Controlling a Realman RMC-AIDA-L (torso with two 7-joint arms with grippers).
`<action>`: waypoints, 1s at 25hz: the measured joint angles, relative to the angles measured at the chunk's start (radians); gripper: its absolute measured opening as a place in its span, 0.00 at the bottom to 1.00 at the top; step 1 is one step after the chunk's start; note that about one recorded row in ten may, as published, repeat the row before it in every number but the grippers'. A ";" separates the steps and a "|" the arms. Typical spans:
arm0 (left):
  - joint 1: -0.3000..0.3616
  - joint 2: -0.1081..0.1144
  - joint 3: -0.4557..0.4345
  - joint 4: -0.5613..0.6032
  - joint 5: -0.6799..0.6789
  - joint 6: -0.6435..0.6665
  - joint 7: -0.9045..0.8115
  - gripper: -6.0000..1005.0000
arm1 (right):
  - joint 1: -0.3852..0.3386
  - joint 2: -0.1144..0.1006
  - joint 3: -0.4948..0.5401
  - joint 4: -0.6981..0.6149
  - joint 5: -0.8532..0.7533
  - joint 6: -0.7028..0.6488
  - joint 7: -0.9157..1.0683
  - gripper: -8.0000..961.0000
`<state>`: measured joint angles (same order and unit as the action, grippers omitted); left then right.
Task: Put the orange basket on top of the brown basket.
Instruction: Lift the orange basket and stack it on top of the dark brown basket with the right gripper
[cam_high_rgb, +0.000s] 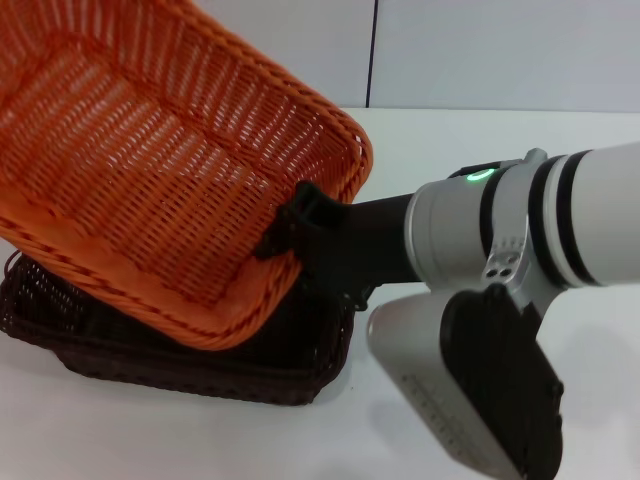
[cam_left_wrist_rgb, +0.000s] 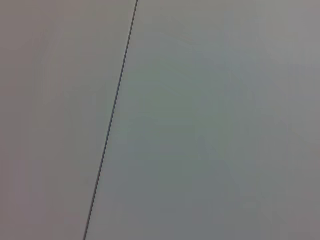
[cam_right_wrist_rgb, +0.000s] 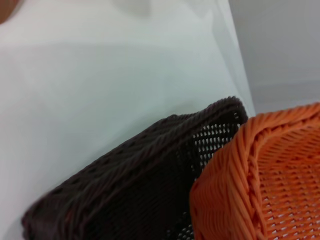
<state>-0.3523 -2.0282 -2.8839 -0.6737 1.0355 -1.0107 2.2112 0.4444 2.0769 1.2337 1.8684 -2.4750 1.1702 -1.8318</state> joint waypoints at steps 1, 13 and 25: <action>0.003 -0.005 0.000 0.001 -0.006 -0.007 0.005 0.51 | 0.004 -0.001 0.016 -0.023 0.020 0.003 -0.018 0.21; 0.012 -0.020 0.000 0.009 -0.037 -0.029 0.018 0.51 | -0.029 -0.002 0.116 -0.065 0.116 0.112 -0.182 0.23; 0.006 -0.025 0.000 0.014 -0.052 -0.043 0.019 0.51 | -0.032 -0.001 0.117 -0.024 0.032 0.134 -0.101 0.27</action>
<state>-0.3466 -2.0530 -2.8839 -0.6599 0.9836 -1.0538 2.2304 0.4122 2.0762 1.3509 1.8445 -2.4430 1.3041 -1.9332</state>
